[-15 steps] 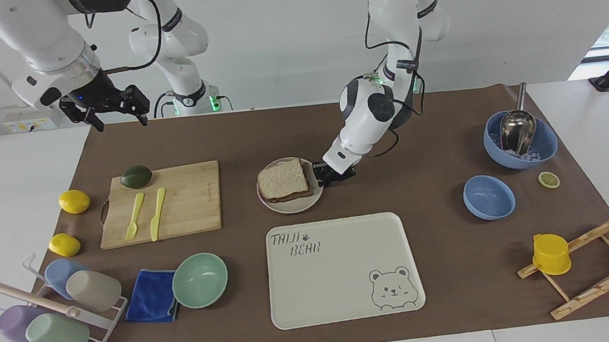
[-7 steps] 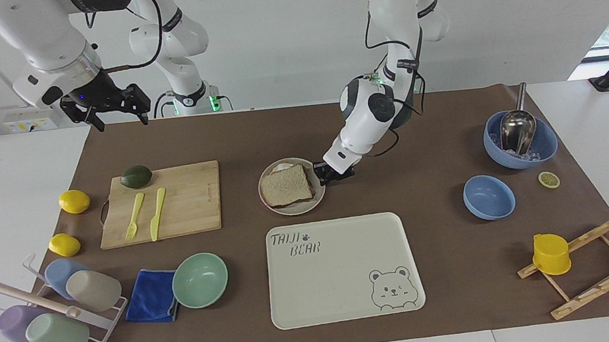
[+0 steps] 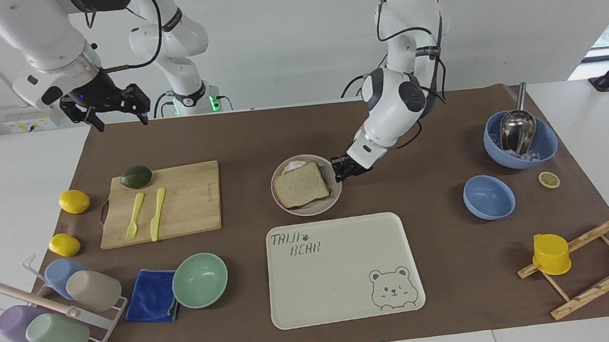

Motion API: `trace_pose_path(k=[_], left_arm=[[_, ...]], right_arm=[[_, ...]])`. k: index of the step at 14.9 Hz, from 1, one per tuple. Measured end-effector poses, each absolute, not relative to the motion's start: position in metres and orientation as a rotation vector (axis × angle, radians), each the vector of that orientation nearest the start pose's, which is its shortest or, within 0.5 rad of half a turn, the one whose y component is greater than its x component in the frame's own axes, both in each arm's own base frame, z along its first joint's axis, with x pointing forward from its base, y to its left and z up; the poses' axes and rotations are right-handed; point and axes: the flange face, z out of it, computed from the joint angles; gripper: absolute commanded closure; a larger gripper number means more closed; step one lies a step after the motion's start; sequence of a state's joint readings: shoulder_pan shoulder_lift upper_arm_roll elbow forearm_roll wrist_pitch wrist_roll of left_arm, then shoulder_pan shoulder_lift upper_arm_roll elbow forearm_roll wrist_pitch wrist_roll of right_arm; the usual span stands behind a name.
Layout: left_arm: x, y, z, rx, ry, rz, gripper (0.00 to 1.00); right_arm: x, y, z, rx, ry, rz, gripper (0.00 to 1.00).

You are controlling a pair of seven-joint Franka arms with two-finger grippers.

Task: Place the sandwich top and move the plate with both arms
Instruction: 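Slide the plate onto the white bear tray with the left gripper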

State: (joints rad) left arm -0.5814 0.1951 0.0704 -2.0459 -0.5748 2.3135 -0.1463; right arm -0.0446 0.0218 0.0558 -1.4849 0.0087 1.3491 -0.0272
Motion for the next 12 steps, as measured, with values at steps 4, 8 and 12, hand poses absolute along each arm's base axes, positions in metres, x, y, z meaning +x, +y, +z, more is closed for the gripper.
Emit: trace_pose_path(k=[4, 8, 12], left_arm=[[0.545, -0.271, 0.38, -3.585, -0.11, 0.055, 1.0], [0.593, -0.253, 0.394, -3.58, -0.125, 0.067, 1.0], [0.64, -0.26, 0.374, -3.565, -0.17, 0.052, 1.0]], right_arm=[[0.537, 0.007, 0.635, -3.12, -0.062, 0.246, 0.0], [0.537, 0.007, 0.635, -3.12, -0.062, 0.246, 0.0], [0.537, 0.007, 0.635, -3.12, -0.062, 0.246, 0.0]])
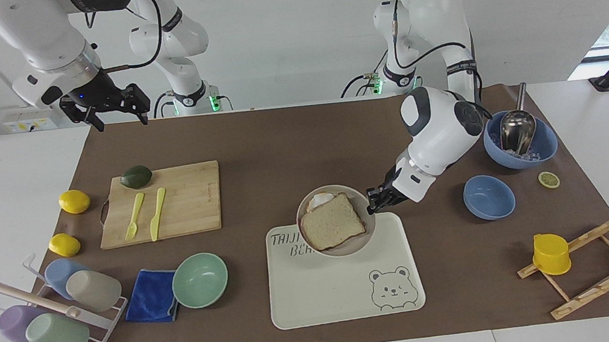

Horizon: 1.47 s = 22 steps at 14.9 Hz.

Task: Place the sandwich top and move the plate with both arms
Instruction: 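Slide the plate onto the white bear tray with the left gripper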

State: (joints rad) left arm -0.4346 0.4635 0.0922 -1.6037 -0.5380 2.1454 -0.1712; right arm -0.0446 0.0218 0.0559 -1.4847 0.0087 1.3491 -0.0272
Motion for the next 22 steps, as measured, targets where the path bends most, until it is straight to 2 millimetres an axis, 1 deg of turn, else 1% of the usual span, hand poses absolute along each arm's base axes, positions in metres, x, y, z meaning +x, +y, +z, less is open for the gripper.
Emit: trace_pose_path(k=[1, 4, 7, 10, 15, 18, 19, 20, 21, 22], left_arm=[[0.65, -0.262, 0.368, -3.56, -0.188, 0.044, 1.0], [0.676, -0.259, 0.35, -3.541, -0.23, 0.016, 1.0], [0.686, -0.262, 0.336, -3.527, -0.292, 0.006, 1.0], [0.686, -0.271, 0.327, -3.504, -0.287, -0.018, 1.0], [0.686, -0.274, 0.326, -3.496, -0.282, -0.042, 1.0], [0.681, -0.281, 0.313, -3.489, -0.281, -0.083, 1.0], [0.678, -0.285, 0.31, -3.487, -0.276, -0.085, 0.71], [0.677, -0.287, 0.31, -3.487, -0.273, -0.088, 0.27], [0.677, -0.287, 0.31, -3.487, -0.273, -0.09, 0.02], [0.677, -0.287, 0.31, -3.487, -0.274, -0.09, 0.0]], right_arm=[[0.537, 0.007, 0.635, -3.12, -0.062, 0.246, 0.0], [0.537, 0.007, 0.635, -3.12, -0.062, 0.246, 0.0], [0.537, 0.007, 0.635, -3.12, -0.062, 0.246, 0.0], [0.537, 0.007, 0.635, -3.12, -0.062, 0.246, 0.0], [0.537, 0.007, 0.635, -3.12, -0.062, 0.246, 0.0], [0.539, 0.007, 0.636, -3.122, -0.062, 0.228, 0.0], [0.54, 0.006, 0.636, -3.123, -0.061, 0.216, 0.0], [0.541, 0.006, 0.637, -3.124, -0.06, 0.202, 0.0], [0.541, 0.006, 0.637, -3.124, -0.059, 0.195, 0.0], [0.541, 0.006, 0.637, -3.124, -0.059, 0.193, 0.0]])
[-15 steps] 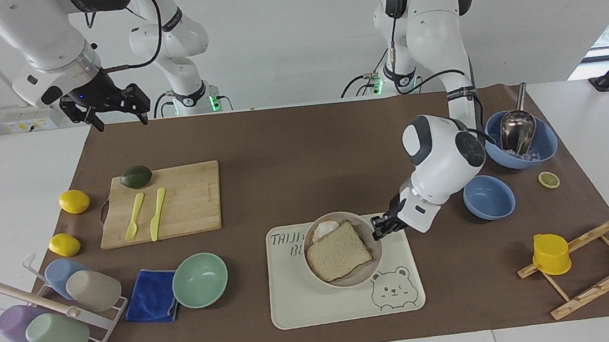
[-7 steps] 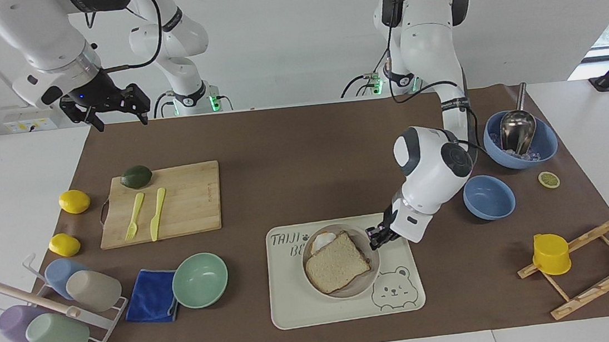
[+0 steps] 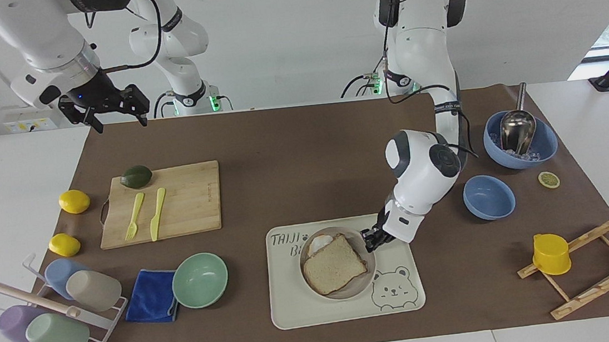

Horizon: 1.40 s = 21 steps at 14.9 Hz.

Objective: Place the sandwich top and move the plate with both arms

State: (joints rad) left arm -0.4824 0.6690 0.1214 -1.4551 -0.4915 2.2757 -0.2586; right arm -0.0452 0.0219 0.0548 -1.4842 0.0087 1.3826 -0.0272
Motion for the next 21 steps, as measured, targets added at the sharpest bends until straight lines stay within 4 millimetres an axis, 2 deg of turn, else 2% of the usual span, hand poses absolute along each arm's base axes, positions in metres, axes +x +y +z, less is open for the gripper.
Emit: trace_pose_path(k=[5, 7, 10, 12, 16, 21], left_arm=[[0.676, -0.278, 0.315, -3.467, -0.258, -0.027, 0.0], [0.676, -0.273, 0.325, -3.46, -0.249, -0.002, 0.0], [0.675, -0.258, 0.349, -3.455, -0.248, 0.039, 0.0], [0.675, -0.233, 0.375, -3.443, -0.278, 0.067, 0.0], [0.665, -0.167, 0.445, -3.366, -0.314, 0.121, 0.0], [0.634, -0.13, 0.517, -3.232, -0.231, 0.107, 0.0]], right_arm=[[0.541, 0.006, 0.637, -3.124, -0.059, 0.192, 0.0], [0.541, 0.006, 0.637, -3.124, -0.059, 0.192, 0.0], [0.541, 0.006, 0.637, -3.124, -0.059, 0.192, 0.0], [0.541, 0.006, 0.637, -3.124, -0.059, 0.192, 0.0], [0.541, 0.006, 0.637, -3.124, -0.059, 0.192, 0.0], [0.541, 0.006, 0.637, -3.124, -0.059, 0.192, 0.0]])
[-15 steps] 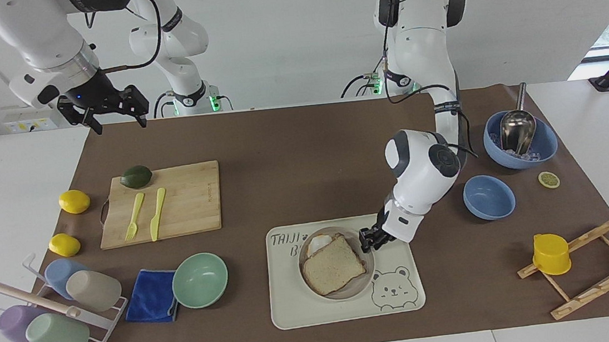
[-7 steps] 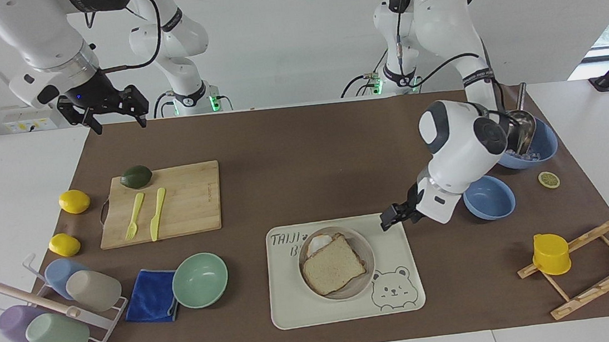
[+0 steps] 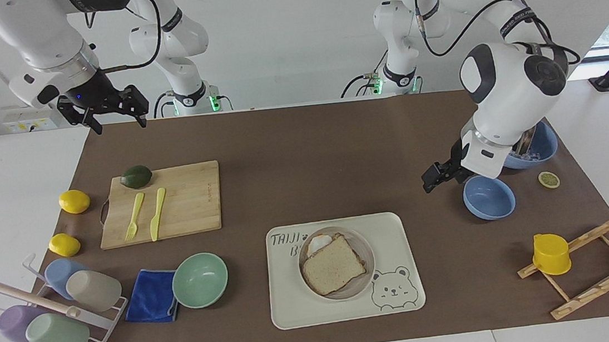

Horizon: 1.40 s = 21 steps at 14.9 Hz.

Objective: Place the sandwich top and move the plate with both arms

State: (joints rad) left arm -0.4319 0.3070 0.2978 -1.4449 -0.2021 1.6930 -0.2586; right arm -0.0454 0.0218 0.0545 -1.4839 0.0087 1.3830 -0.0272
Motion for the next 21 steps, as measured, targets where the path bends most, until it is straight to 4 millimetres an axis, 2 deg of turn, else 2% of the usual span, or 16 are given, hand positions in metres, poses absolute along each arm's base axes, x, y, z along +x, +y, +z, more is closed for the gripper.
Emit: trace_pose_path(k=[7, 10, 13, 18, 21], left_arm=[[0.58, -0.086, 0.603, -3.146, -0.227, 0.133, 0.0], [0.554, -0.065, 0.624, -3.161, -0.2, 0.177, 0.0], [0.534, -0.056, 0.625, -3.168, -0.107, 0.262, 0.0], [0.535, -0.067, 0.584, -3.176, -0.02, 0.243, 0.0], [0.535, -0.067, 0.595, -3.179, -0.014, 0.221, 0.0]], right_arm=[[0.541, 0.006, 0.638, -3.124, -0.059, 0.192, 0.0], [0.541, 0.006, 0.638, -3.124, -0.059, 0.192, 0.0], [0.541, 0.006, 0.638, -3.124, -0.059, 0.192, 0.0], [0.541, 0.006, 0.638, -3.124, -0.059, 0.192, 0.0], [0.541, 0.006, 0.638, -3.124, -0.059, 0.192, 0.0]])
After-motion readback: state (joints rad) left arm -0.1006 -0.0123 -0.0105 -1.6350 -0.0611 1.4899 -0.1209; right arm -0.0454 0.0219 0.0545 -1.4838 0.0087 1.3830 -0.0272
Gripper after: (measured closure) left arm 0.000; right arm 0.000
